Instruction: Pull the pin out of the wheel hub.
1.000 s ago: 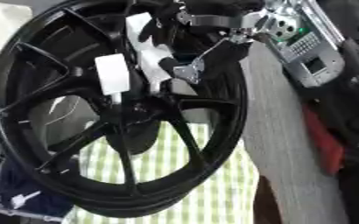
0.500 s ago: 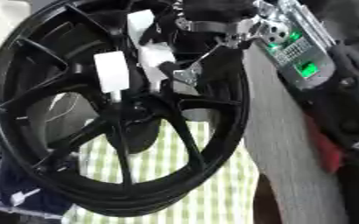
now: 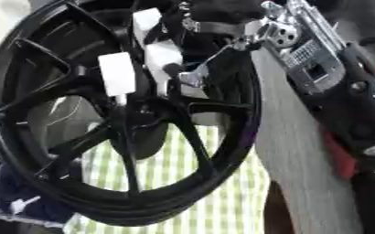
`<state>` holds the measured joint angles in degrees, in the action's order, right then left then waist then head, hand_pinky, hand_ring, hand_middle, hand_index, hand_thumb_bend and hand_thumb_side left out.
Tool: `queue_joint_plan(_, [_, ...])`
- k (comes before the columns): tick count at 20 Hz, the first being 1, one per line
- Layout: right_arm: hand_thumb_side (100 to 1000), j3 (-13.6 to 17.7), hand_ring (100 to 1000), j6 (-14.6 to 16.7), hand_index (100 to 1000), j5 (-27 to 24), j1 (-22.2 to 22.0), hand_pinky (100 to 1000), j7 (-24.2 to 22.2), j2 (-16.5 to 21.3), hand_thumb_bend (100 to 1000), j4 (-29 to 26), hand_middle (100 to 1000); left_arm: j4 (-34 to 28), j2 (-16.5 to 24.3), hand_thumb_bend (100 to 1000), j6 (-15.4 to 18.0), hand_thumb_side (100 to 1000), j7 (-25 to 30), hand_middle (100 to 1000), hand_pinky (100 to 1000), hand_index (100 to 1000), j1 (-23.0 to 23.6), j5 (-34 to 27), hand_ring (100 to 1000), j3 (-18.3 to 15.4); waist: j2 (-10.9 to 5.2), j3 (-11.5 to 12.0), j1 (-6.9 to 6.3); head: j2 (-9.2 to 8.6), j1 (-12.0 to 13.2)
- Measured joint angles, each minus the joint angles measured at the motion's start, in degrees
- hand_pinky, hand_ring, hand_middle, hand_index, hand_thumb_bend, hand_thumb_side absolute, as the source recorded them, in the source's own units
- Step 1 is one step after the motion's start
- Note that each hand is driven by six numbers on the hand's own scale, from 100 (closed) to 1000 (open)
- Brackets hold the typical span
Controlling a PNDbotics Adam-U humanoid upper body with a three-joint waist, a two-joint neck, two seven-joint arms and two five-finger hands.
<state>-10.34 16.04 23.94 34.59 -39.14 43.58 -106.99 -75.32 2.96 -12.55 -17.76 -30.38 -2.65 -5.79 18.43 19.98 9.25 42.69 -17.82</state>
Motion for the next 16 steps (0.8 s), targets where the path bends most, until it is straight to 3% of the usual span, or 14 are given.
queue_joint_plan(8, [468, -0.09, 633, 0.43, 844, 0.17, -0.19, 747, -0.33, -0.36, 100, 0.37, 601, 0.0, 0.0, 146, 0.07, 1000, 0.09, 521, 723, 692, -0.24, 0.18, 636, 0.16, 0.0, 0.0, 0.01, 0.0, -0.27])
queue_joint_plan(14, [230, -0.11, 548, 0.22, 799, 0.09, -0.04, 705, -0.25, -0.48, 100, 0.53, 502, 0.0, 0.0, 144, 0.06, 1000, 0.11, 521, 723, 692, -0.31, 0.2, 637, 0.29, 0.0, -0.02, 0.01, 0.0, -0.51])
queue_joint_plan(16, [229, -0.11, 526, -0.09, 781, -0.38, -0.03, 685, 0.3, -0.5, 100, 0.57, 482, 0.0, 0.0, 144, 0.06, 1000, 0.12, 521, 723, 692, -0.31, 0.22, 637, 0.29, 0.0, -0.05, 0.01, 0.0, -0.52])
